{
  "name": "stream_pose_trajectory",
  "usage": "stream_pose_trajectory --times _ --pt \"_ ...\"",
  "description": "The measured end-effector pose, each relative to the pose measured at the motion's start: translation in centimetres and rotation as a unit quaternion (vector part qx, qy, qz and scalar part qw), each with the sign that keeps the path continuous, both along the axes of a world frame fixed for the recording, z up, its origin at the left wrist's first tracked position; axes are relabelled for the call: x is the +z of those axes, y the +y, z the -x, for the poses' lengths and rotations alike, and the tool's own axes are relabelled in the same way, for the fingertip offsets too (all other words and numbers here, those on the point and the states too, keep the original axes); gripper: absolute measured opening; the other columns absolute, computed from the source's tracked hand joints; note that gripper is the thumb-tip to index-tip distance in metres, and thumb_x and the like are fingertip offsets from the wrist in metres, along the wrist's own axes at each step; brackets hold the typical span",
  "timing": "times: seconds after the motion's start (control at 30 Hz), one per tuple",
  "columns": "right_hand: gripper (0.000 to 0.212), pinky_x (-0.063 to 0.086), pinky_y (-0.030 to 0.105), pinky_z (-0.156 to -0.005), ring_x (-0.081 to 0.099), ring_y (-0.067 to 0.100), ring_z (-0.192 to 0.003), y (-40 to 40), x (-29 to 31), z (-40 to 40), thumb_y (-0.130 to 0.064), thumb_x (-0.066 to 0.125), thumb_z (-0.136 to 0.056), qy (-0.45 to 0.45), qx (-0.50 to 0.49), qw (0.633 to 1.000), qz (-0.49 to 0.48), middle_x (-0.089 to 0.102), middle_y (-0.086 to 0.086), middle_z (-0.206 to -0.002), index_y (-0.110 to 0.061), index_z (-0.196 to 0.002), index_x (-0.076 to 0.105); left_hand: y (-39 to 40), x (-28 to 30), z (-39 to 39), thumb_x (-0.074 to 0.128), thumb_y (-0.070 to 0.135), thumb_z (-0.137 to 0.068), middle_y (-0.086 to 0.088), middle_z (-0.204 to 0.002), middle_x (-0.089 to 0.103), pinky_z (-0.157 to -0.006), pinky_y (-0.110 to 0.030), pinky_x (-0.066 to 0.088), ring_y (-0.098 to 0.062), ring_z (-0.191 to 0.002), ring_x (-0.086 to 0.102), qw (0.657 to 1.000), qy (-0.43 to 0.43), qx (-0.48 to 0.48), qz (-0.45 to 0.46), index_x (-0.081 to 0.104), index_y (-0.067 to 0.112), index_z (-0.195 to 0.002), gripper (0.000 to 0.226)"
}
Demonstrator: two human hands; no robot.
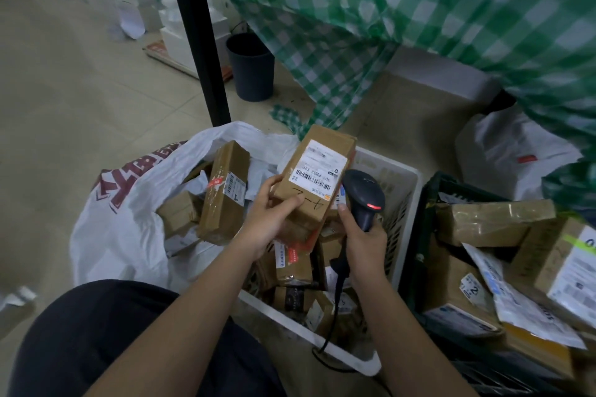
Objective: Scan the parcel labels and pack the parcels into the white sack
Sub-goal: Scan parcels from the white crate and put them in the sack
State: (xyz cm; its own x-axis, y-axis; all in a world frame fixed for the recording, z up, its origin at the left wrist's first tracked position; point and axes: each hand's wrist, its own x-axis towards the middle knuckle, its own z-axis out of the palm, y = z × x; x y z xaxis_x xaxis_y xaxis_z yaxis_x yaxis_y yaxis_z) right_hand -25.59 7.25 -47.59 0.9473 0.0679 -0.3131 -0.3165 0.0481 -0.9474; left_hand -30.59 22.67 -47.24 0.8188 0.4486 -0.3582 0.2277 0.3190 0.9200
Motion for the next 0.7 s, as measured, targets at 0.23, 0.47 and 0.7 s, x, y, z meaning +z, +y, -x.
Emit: stream_pose_trajectory --times 0.23,0.47,0.7 --pt "0.017 0.052 0.031 -0.080 0.064 0.010 -0.087 -2.6 2.7 -0.4 -0.021 0.072 -0.086 -0.040 -0.013 0.999 0.006 0.068 -0.004 -0.095 -0.026 -0.098 0.062 1.4 3.9 1.2 0.078 0.026 -0.077 0.005 -0.119 0.051 -0.082 -0.036 0.055 -0.017 -0.101 0.059 0.988 0.034 -0.086 -0.120 0.047 0.032 -0.125 0.058" --pt "0.024 0.052 0.027 -0.073 0.067 0.013 -0.084 -3.5 4.9 0.3 -0.019 0.077 -0.080 -0.010 0.093 0.995 0.016 0.071 0.003 -0.092 -0.016 -0.100 0.064 1.9 7.4 3.4 0.082 0.040 -0.070 0.009 -0.132 0.046 -0.085 -0.028 0.051 -0.012 -0.109 0.055 0.972 0.043 -0.144 -0.179 0.045 0.035 -0.123 0.064" --pt "0.025 0.056 0.040 -0.082 0.071 0.022 -0.086 -2.4 4.9 1.5 -0.014 0.080 -0.077 0.012 0.101 0.995 0.006 0.074 0.007 -0.090 -0.013 -0.097 0.064 2.2 8.0 4.6 0.061 0.056 -0.084 0.003 -0.106 0.067 -0.069 -0.023 0.047 -0.009 -0.085 0.066 0.977 0.052 -0.057 -0.197 0.061 0.024 -0.106 0.039"
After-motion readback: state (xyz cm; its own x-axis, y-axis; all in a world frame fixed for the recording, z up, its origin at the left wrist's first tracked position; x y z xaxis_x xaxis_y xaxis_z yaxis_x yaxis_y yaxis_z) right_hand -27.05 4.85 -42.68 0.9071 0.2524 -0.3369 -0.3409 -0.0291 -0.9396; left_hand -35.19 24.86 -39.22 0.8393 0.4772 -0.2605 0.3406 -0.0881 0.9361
